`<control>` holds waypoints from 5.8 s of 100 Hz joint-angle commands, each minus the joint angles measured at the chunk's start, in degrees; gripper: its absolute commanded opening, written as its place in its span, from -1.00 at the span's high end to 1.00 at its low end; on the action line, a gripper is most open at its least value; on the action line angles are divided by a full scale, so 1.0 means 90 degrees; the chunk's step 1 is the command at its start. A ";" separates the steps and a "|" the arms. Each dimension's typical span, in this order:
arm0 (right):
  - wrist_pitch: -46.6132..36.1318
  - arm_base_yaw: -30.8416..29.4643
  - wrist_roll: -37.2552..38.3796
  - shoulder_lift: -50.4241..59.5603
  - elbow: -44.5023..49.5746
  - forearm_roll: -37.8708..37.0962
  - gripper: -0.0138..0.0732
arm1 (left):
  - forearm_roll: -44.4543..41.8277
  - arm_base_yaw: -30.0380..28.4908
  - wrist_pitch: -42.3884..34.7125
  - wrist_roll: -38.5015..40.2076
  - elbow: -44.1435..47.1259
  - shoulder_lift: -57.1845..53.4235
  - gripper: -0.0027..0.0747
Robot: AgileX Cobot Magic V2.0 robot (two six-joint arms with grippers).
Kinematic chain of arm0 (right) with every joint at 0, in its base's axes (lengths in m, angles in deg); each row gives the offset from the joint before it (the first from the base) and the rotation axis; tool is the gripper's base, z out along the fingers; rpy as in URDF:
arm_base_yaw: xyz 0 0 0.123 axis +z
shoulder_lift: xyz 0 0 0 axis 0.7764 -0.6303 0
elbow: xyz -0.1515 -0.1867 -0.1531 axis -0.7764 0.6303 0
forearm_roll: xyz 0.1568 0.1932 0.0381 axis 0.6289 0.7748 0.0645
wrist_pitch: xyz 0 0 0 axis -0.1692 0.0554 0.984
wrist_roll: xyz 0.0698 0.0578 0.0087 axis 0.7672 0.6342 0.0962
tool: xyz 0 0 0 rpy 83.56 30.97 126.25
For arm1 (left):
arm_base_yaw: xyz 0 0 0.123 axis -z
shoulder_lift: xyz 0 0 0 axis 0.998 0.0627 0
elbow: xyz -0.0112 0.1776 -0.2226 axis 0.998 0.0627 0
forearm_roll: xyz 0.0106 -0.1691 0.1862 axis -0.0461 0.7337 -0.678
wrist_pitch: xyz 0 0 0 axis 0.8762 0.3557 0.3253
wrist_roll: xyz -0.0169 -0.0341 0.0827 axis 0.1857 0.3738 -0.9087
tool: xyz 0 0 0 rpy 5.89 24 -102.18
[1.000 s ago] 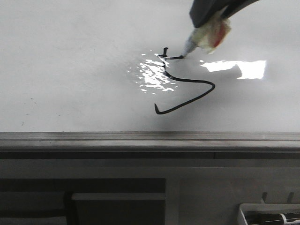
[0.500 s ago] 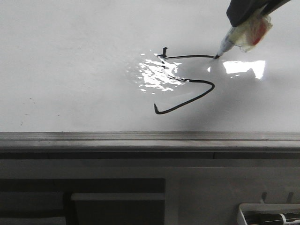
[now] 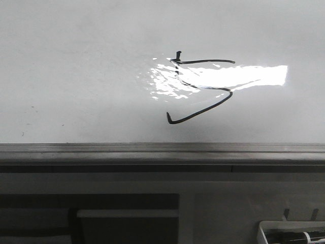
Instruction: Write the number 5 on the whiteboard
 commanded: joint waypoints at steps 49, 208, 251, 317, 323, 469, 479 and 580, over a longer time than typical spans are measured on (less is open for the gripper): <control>-0.2405 0.0194 -0.1064 0.0033 0.1068 0.0242 0.84 | 0.1501 0.2382 0.0788 -0.2240 -0.1058 0.2711 -0.01; -0.2814 0.0842 -0.1077 -0.0327 0.1068 0.0427 0.84 | 0.0613 0.3579 0.0537 -0.2329 -0.1595 0.4430 0.05; -0.2823 0.0842 -0.1077 -0.0327 0.1068 0.0427 0.84 | 0.0613 0.3579 0.0320 -0.2329 -0.1595 0.4541 0.66; -0.2575 0.0842 -0.1077 -0.0327 0.1068 0.0427 -0.27 | 0.0652 0.3579 0.0320 -0.2329 -0.1595 0.4557 0.98; -0.2541 0.0842 -0.1077 -0.0327 0.1068 0.0411 -0.33 | 0.0652 0.3579 0.0320 -0.2329 -0.1595 0.4573 0.98; 0.0293 0.0677 -0.0349 0.1994 0.0412 -0.0148 0.81 | 0.1784 0.3579 -0.6115 0.1540 -0.0572 0.6163 0.99; 0.0293 0.0677 -0.0349 0.1994 0.0412 -0.0148 0.81 | 0.1842 0.3579 -0.6115 0.1540 -0.0561 0.6239 0.99; 0.0352 0.0677 -0.0349 0.1994 0.0425 -0.0148 0.81 | 0.2180 0.3579 -0.6220 0.1540 -0.0548 0.6774 0.26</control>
